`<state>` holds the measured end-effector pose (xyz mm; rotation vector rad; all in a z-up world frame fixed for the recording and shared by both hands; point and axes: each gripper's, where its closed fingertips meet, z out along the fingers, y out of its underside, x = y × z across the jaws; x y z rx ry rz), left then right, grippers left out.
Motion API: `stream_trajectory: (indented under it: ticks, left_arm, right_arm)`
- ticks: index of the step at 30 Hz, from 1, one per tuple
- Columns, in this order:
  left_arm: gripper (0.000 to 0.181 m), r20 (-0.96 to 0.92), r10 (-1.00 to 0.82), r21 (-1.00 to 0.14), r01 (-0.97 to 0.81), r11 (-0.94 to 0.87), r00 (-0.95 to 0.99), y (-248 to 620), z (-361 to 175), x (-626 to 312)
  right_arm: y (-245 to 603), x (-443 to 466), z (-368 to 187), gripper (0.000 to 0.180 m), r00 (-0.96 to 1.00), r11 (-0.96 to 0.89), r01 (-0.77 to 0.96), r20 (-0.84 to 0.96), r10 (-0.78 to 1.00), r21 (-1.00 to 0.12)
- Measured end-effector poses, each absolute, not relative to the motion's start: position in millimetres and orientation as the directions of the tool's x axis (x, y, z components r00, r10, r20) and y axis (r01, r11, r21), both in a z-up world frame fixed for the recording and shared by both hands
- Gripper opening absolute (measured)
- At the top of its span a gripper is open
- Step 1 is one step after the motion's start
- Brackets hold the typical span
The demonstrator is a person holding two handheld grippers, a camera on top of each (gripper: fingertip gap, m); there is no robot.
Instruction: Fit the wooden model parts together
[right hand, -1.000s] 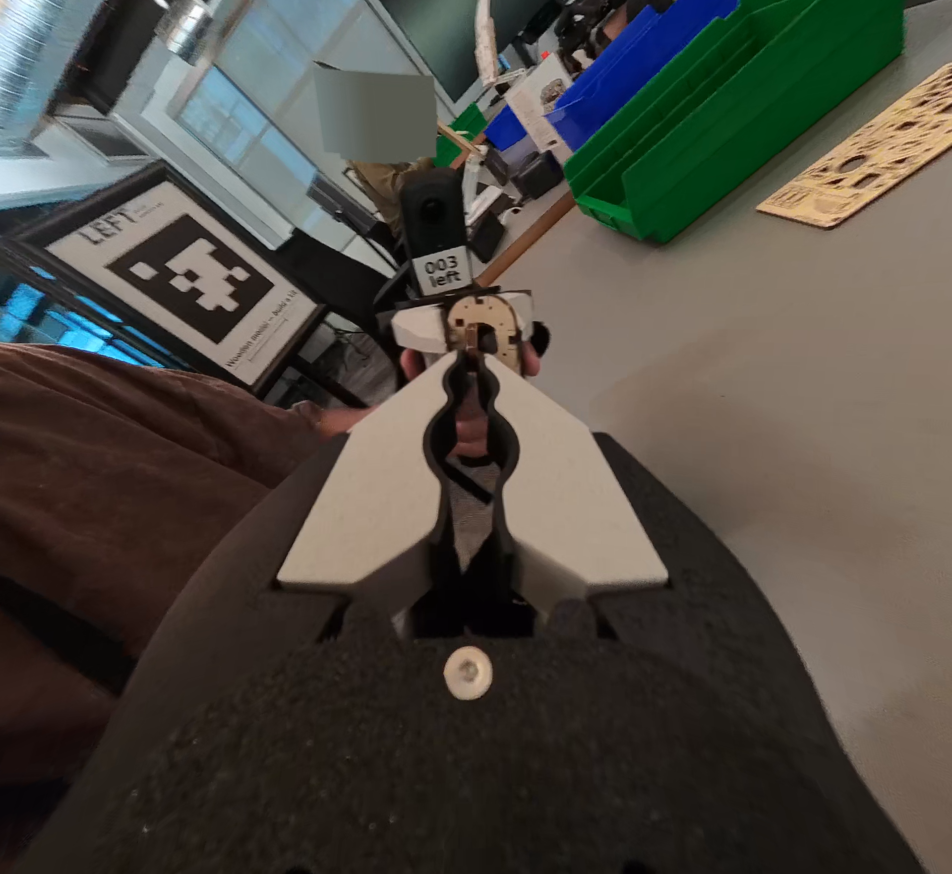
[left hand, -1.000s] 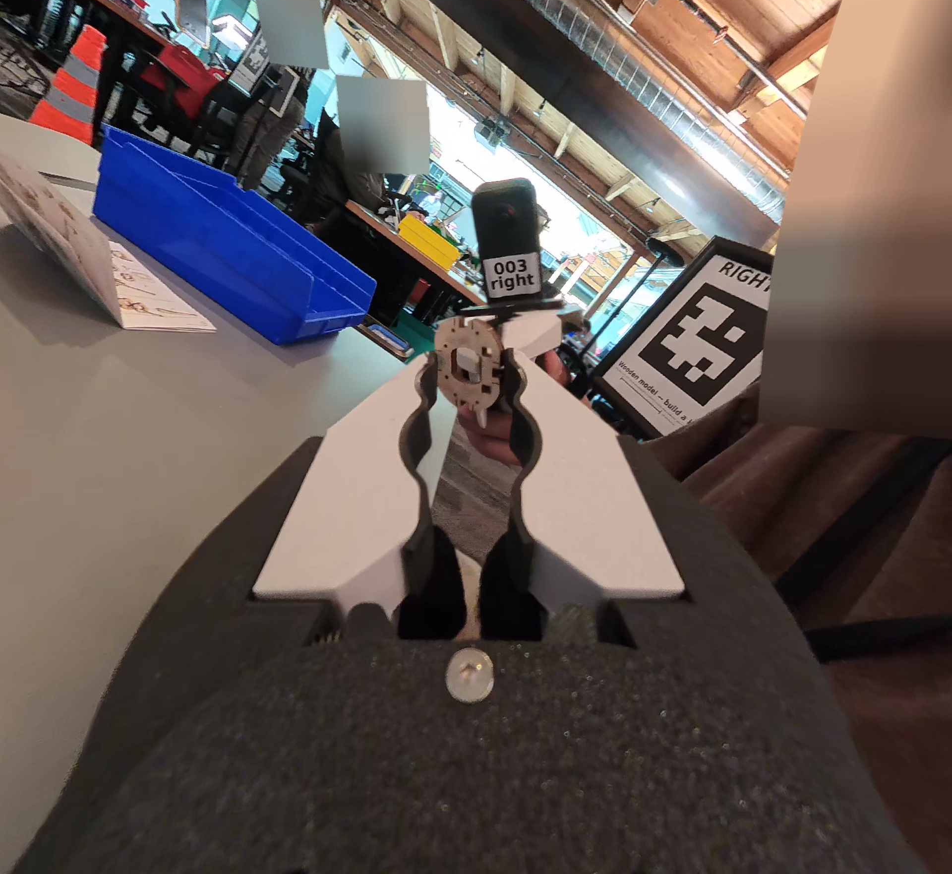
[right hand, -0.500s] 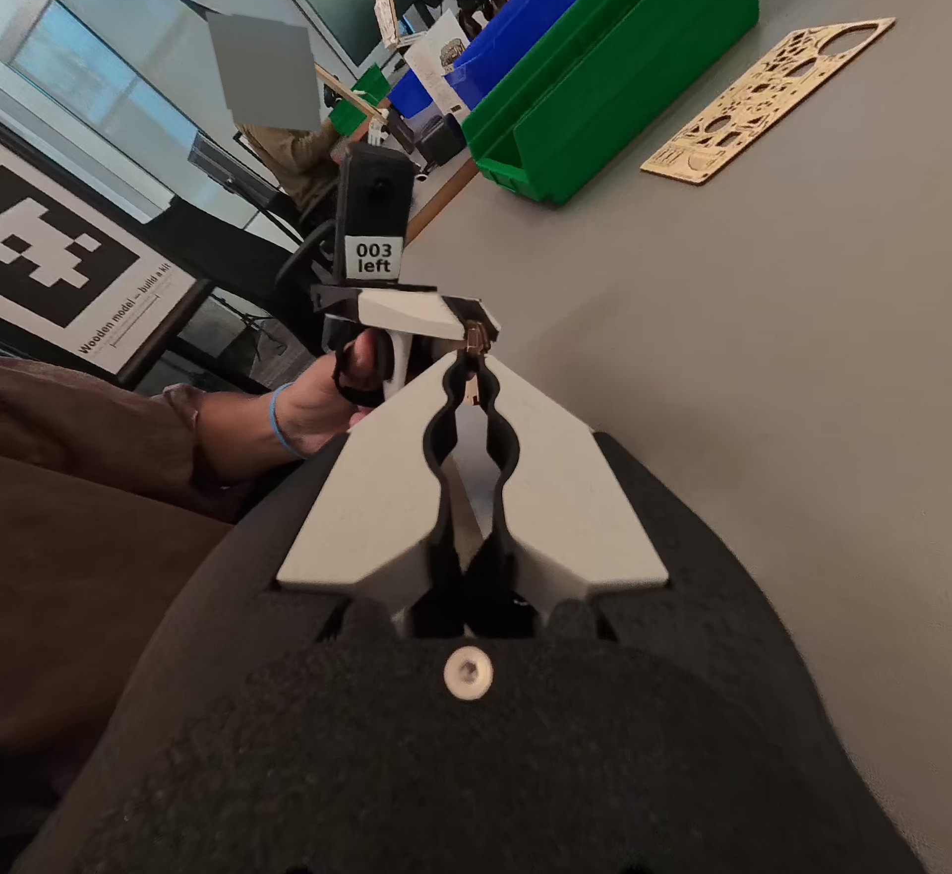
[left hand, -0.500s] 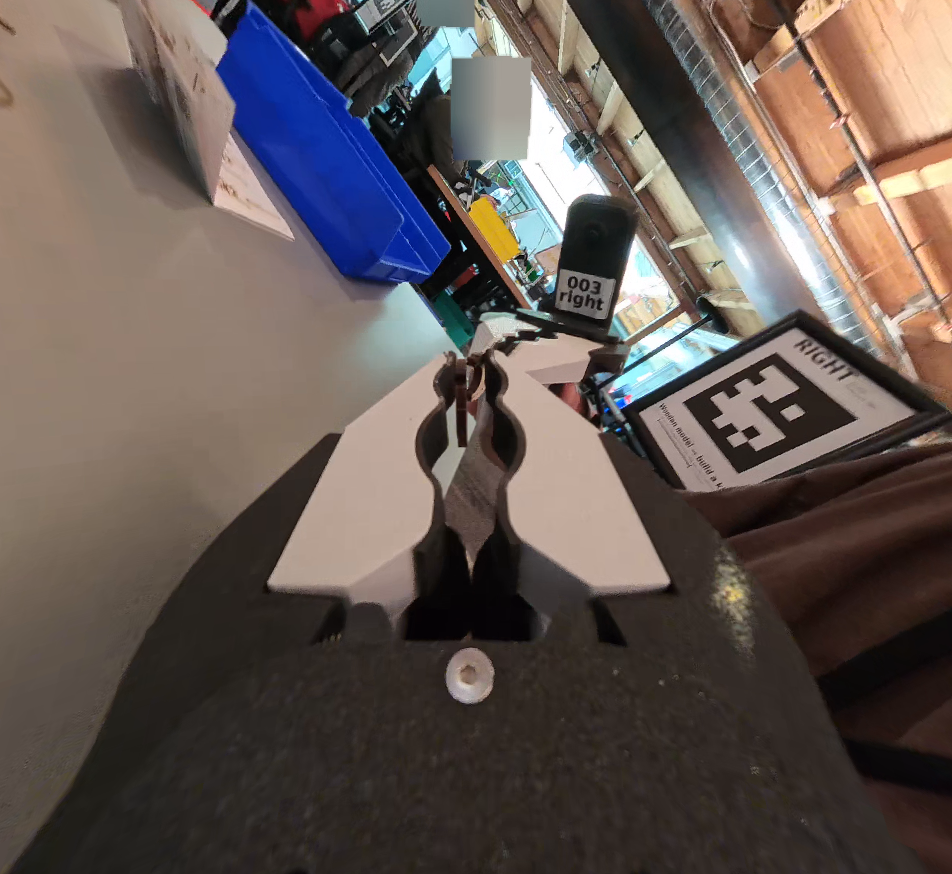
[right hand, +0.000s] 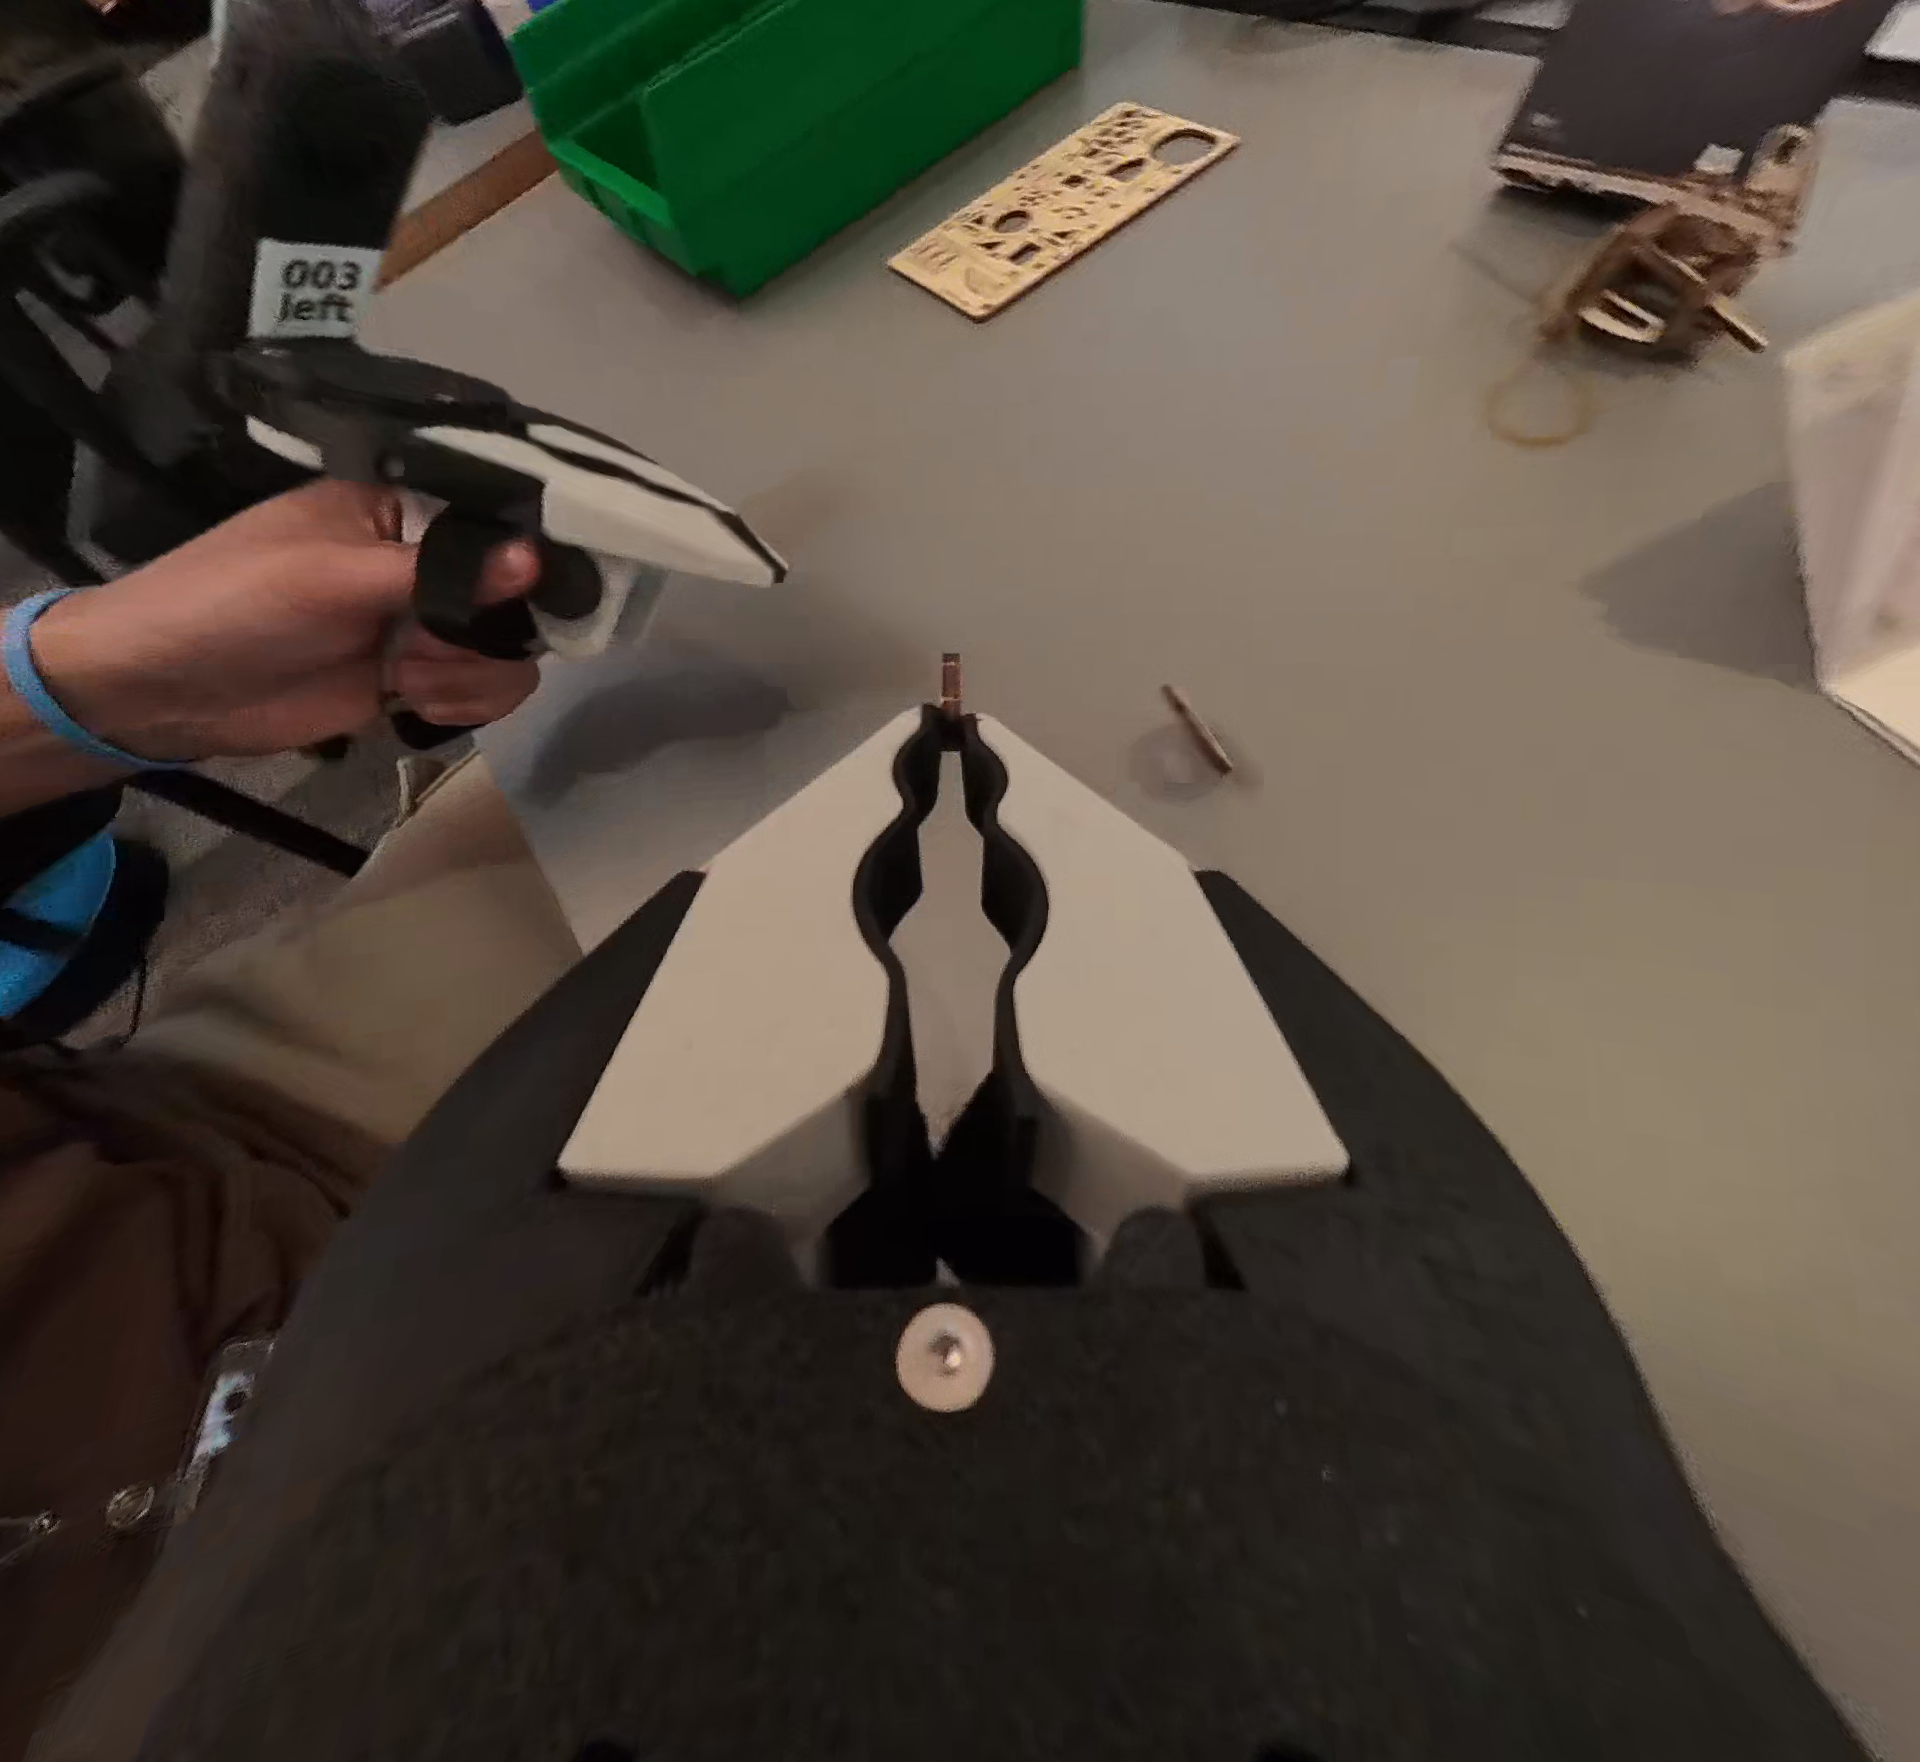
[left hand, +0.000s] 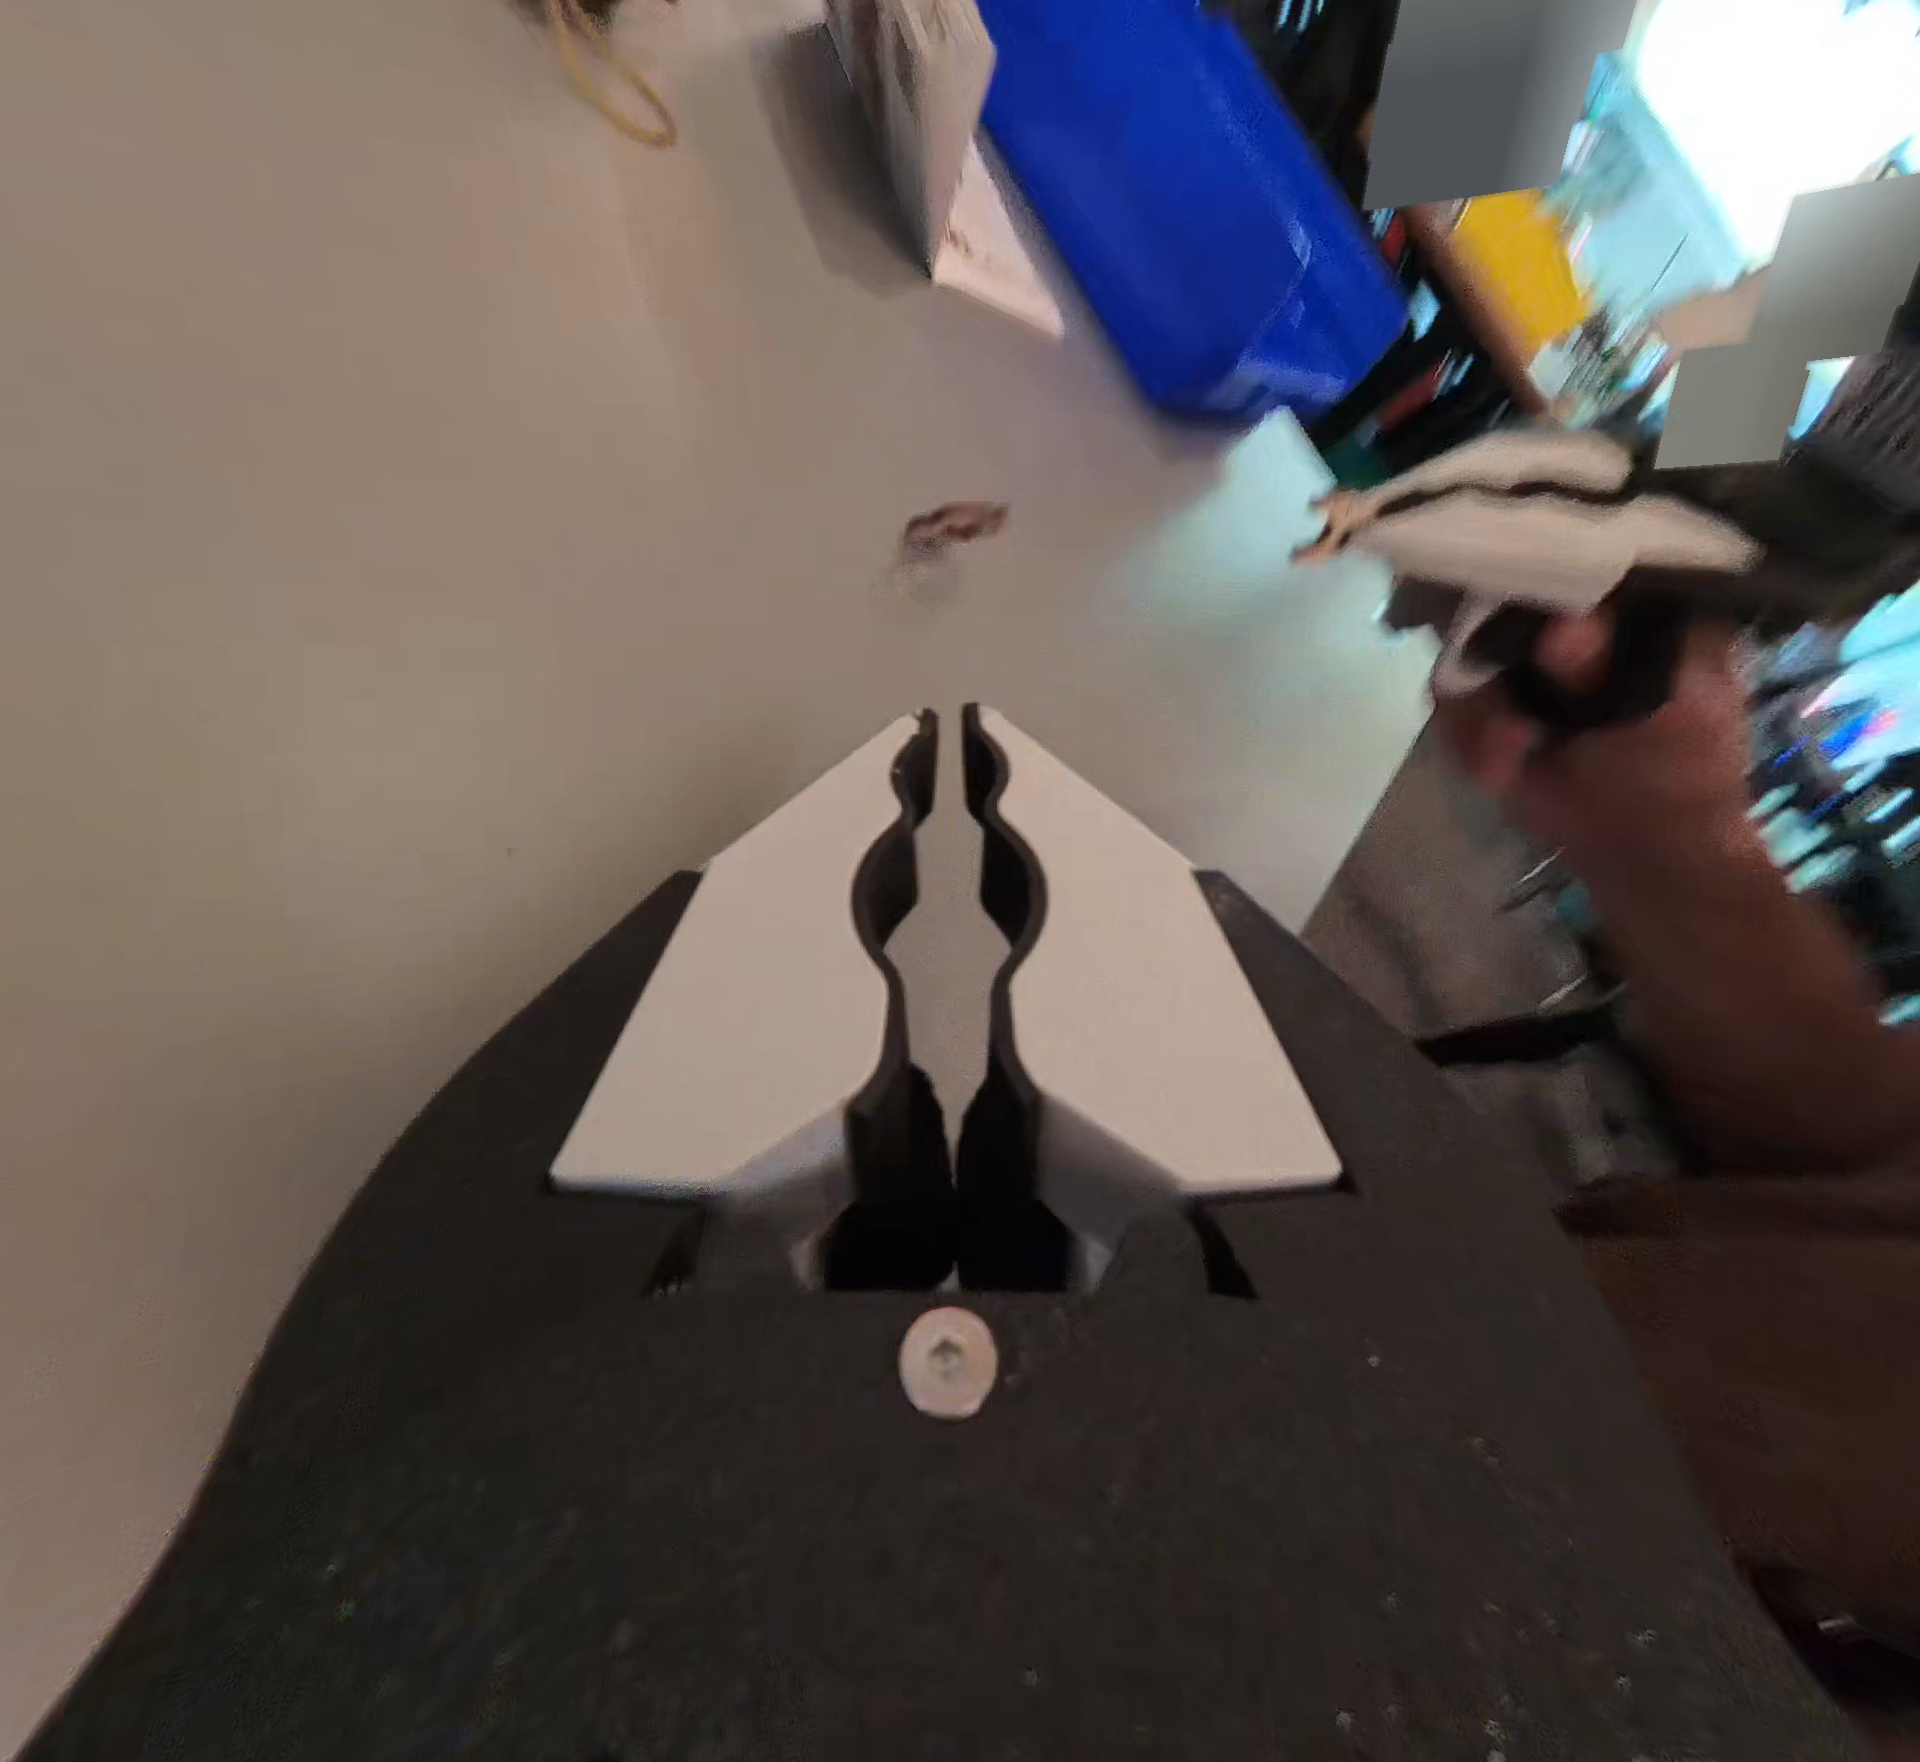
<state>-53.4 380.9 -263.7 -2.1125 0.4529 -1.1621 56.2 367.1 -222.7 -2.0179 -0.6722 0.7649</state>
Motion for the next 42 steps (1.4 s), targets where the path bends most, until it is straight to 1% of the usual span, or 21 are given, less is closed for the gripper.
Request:
stream_trajectory:
  ticks: [2,4,5,7,11,15,18,21,23,24,27,29,30,31,33,34,35,37,39,40,42]
  left_arm:
    - [0.015,0.457,-0.705,-0.777,-0.142,-0.613,0.542,377.6,-267.2,-40.3]
    - [0.028,0.307,-0.79,-0.82,-0.274,-0.503,0.531,381.7,-271.3,-25.3]
    - [0.029,0.235,-0.836,-0.834,-0.338,-0.435,0.496,383.4,-272.6,-15.0]
    - [0.031,0.116,-0.879,-0.817,-0.46,-0.349,0.462,394.2,-282.2,0.3]
    - [0.034,0.064,-0.943,-0.759,-0.598,-0.258,0.326,401.8,-293.7,53.5]
    - [0.041,0.064,-0.97,-0.728,-0.654,-0.206,0.235,401.0,-307.5,111.4]
    - [0.049,0.003,-0.979,-0.697,-0.702,-0.149,0.206,411.7,-320.4,135.7]
    - [0.052,-0.067,-0.994,-0.687,-0.726,-0.013,0.081,410.6,-324.4,148.0]
    - [0.05,-0.132,-0.991,-0.656,-0.751,0.08,0.009,414.5,-327.3,150.3]
    - [0.043,-0.116,-0.993,-0.646,-0.757,0.092,-0.021,412.7,-327.5,151.3]
    - [0.022,-0.04,-0.997,-0.631,-0.772,0.073,-0.062,402.8,-330.1,151.2]
    - [0.02,-0.054,-0.997,-0.624,-0.778,0.07,-0.046,402.3,-329.8,146.3]
    - [0.013,-0.029,-0.999,-0.63,-0.776,0.035,-0.022,400.5,-328.4,142.9]
    - [0.0,0.038,-0.999,-0.66,-0.75,-0.033,0.01,396.0,-323.4,140.2]
    - [0.0,0.299,-0.953,-0.718,-0.647,-0.257,0.048,378.2,-304.3,136.8]
    - [0.0,0.389,-0.919,-0.711,-0.615,-0.341,0.061,373.4,-299.1,131.5]
    - [0.0,0.41,-0.907,-0.707,-0.595,-0.382,0.094,375.8,-298.1,123.6]
    - [0.0,0.389,-0.908,-0.729,-0.551,-0.405,0.152,385.2,-291.8,103.3]
    - [0.0,0.331,-0.919,-0.761,-0.515,-0.395,0.216,398.3,-281.2,74.3]
    - [0.004,0.287,-0.925,-0.771,-0.513,-0.378,0.249,404.3,-278.3,57.3]
    - [0.029,0.148,-0.939,-0.749,-0.585,-0.311,0.31,415.0,-287.1,22.1]
  right_arm:
    - [364.0,70.7,-222.6,0.003,0.686,-0.503,0.123,-0.293,0.666,-0.856]
    - [361.4,87.4,-226.0,0.003,0.713,-0.504,0.143,-0.264,0.649,-0.852]
    - [359.5,95.4,-225.7,0.003,0.718,-0.502,0.15,-0.256,0.648,-0.852]
    - [356.6,115.5,-225.0,0.003,0.739,-0.508,0.133,-0.256,0.623,-0.851]
    - [341.9,155.3,-235.4,0.003,0.78,-0.551,0.057,-0.307,0.545,-0.832]
    - [325.6,187.9,-248.0,0.003,0.818,-0.583,0.026,-0.318,0.479,-0.812]
    - [323.3,199.4,-243.2,0.003,0.815,-0.576,-0.013,-0.343,0.468,-0.817]
    - [322.0,204.6,-248.2,0.003,0.812,-0.59,-0.018,-0.356,0.462,-0.807]
    - [321.1,205.0,-250.8,0.003,0.811,-0.596,-0.011,-0.356,0.464,-0.803]
    - [321.0,204.4,-250.9,0.003,0.81,-0.596,-0.01,-0.356,0.466,-0.803]
    - [320.6,202.0,-251.7,0.003,0.806,-0.599,-0.003,-0.357,0.473,-0.801]
    - [320.7,200.9,-252.4,0.003,0.806,-0.6,0.003,-0.354,0.475,-0.8]
    - [320.9,199.7,-252.8,0.003,0.803,-0.602,0.002,-0.357,0.477,-0.799]
    - [320.8,197.5,-253.1,0.003,0.798,-0.604,0.001,-0.363,0.481,-0.797]
    - [319.1,187.8,-254.3,0.003,0.774,-0.608,0.013,-0.377,0.509,-0.794]
    - [317.1,180.8,-256.7,0.003,0.759,-0.608,0.041,-0.371,0.535,-0.793]
    - [314.9,174.5,-262.3,0.003,0.753,-0.611,0.087,-0.35,0.558,-0.787]
    - [312.2,165.0,-275.1,0.003,0.754,-0.611,0.179,-0.292,0.589,-0.771]
    - [308.9,152.8,-281.8,0.003,0.733,-0.629,0.204,-0.309,0.606,-0.75]
    - [307.7,145.5,-283.4,0.003,0.715,-0.652,0.192,-0.35,0.605,-0.734]
    - [309.6,130.6,-285.7,0.003,0.678,-0.696,0.164,-0.433,0.594,-0.699]
